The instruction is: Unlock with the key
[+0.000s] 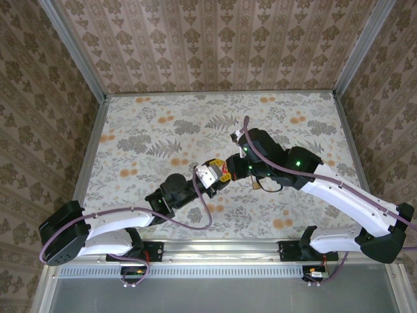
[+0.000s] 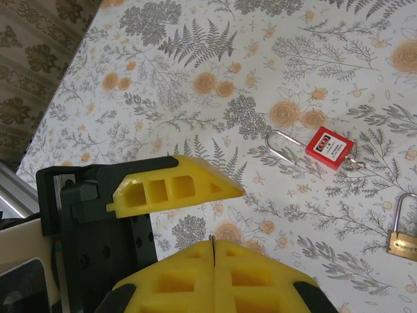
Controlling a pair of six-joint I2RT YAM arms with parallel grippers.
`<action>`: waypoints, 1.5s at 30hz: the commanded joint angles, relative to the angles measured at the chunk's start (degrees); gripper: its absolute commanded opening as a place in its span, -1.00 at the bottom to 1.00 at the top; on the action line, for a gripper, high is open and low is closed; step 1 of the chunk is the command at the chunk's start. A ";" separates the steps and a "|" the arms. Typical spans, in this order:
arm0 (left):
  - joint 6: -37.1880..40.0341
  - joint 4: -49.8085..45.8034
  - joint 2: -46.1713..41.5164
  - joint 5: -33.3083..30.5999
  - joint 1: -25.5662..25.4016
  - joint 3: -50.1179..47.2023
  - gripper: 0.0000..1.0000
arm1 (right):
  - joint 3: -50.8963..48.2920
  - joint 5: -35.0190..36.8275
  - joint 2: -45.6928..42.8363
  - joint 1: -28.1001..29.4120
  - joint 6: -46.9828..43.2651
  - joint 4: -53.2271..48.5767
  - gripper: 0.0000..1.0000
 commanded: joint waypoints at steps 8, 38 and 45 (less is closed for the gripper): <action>-0.67 -0.64 -1.87 0.43 -0.74 -0.40 -0.09 | 1.54 0.85 -0.39 0.42 0.01 0.00 -1.00; -0.06 2.11 0.03 -0.43 -0.74 0.75 -0.39 | -0.41 -0.94 -0.94 0.53 1.24 1.83 -1.00; -0.05 2.51 0.21 -0.54 -0.74 0.80 -0.45 | -1.07 -1.89 -1.22 0.57 1.59 2.53 -1.00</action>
